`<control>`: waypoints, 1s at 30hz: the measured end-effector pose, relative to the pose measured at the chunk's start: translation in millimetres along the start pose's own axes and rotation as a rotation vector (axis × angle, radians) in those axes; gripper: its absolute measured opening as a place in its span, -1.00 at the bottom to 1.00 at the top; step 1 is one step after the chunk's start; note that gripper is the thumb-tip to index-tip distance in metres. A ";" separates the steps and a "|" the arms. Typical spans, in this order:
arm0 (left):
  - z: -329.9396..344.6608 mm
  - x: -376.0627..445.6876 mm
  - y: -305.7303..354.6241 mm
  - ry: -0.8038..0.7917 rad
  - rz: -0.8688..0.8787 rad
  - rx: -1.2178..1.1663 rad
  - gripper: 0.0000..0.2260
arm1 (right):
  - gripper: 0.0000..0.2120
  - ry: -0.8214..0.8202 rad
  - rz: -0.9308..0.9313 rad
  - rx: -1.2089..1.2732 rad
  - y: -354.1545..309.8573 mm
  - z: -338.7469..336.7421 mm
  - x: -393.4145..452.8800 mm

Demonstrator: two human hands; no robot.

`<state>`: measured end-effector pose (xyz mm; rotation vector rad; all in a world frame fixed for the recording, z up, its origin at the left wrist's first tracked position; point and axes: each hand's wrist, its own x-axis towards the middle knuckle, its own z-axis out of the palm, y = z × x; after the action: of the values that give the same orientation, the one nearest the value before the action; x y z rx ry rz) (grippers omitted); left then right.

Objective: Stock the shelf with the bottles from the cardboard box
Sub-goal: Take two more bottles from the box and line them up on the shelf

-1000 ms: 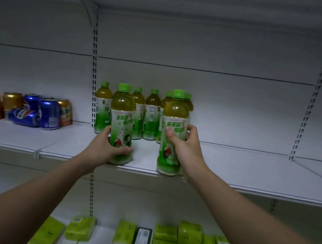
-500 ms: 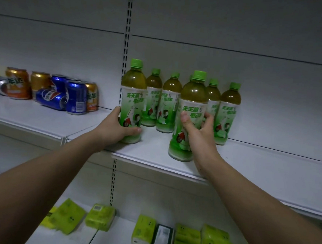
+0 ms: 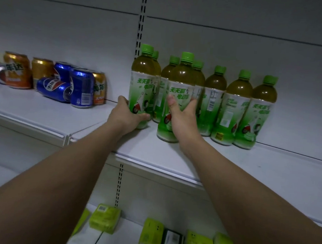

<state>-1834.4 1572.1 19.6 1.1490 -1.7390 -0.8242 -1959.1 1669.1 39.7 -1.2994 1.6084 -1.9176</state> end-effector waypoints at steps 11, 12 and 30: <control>2.2 -10.0 0.3 0.029 0.062 0.143 -0.28 | -0.28 0.005 -0.004 -0.115 12.1 12.7 0.1; 1.5 -10.2 0.7 0.028 0.058 0.132 -0.28 | -0.22 -0.005 0.011 -0.131 12.6 11.9 -0.7; 2.3 -7.3 -3.8 0.063 0.067 0.062 -0.38 | -0.34 0.097 -0.031 -0.582 22.0 13.0 -0.7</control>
<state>-1833.7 1577.7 13.1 1.1392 -1.7522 -0.6905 -1955.1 1654.7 19.0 -1.4512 2.3201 -1.6010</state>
